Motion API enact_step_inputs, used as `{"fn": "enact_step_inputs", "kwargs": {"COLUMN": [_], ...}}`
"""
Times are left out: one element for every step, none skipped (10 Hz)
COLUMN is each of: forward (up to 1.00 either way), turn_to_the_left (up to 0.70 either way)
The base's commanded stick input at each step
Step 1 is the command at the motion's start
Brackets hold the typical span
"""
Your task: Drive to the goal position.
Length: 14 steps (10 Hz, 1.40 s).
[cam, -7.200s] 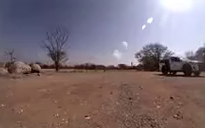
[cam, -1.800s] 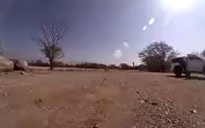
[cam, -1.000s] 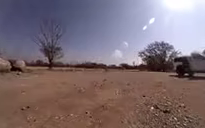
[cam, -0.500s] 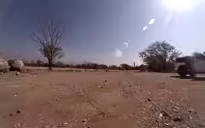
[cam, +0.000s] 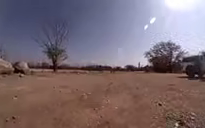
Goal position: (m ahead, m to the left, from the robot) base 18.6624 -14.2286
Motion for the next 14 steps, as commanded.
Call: {"fn": "enact_step_inputs", "kwargs": {"forward": [0.50,0.50,0.50,0.50,0.50,0.50,0.50,0.50,0.50,0.50,0.50,0.50,0.50,0.50], "turn_to_the_left": [0.00,0.00,0.00,0.00,0.00,-0.10,-0.39,-0.50,-0.50,-0.50,-0.50,-0.20,0.00,0.00]}}
